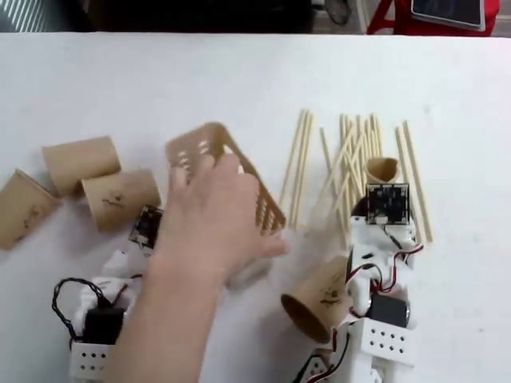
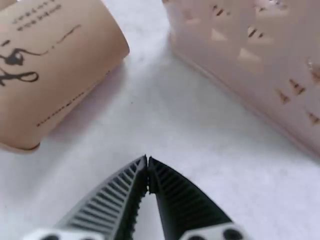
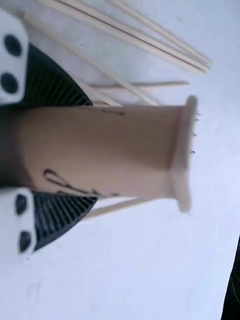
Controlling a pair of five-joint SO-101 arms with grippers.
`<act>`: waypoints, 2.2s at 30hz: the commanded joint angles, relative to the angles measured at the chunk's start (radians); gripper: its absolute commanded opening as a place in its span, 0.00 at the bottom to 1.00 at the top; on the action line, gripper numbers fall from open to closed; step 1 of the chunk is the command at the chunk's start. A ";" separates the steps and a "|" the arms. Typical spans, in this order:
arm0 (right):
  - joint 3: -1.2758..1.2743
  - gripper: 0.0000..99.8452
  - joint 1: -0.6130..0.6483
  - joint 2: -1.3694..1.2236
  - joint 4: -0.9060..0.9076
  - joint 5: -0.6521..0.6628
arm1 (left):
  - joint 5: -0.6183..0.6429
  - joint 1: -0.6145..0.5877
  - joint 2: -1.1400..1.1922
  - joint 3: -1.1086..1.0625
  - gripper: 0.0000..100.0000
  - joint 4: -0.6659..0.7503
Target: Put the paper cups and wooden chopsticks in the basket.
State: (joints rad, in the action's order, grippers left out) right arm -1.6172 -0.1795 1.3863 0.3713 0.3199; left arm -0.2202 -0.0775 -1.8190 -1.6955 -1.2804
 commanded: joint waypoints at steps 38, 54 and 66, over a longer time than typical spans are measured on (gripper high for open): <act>0.011 0.02 0.038 0.013 -0.004 0.087 | -0.005 0.008 -0.005 0.002 0.02 -0.006; 0.640 0.02 0.320 -0.035 0.263 0.089 | -0.005 0.008 -0.005 0.002 0.02 -0.006; 1.264 0.02 0.516 -0.771 0.282 -0.183 | -0.005 0.008 -0.005 0.002 0.02 -0.006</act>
State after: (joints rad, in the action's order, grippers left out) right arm -0.5109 0.2869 0.7833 0.6490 0.1910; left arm -0.2202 -0.0790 -1.8174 -1.6955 -1.2804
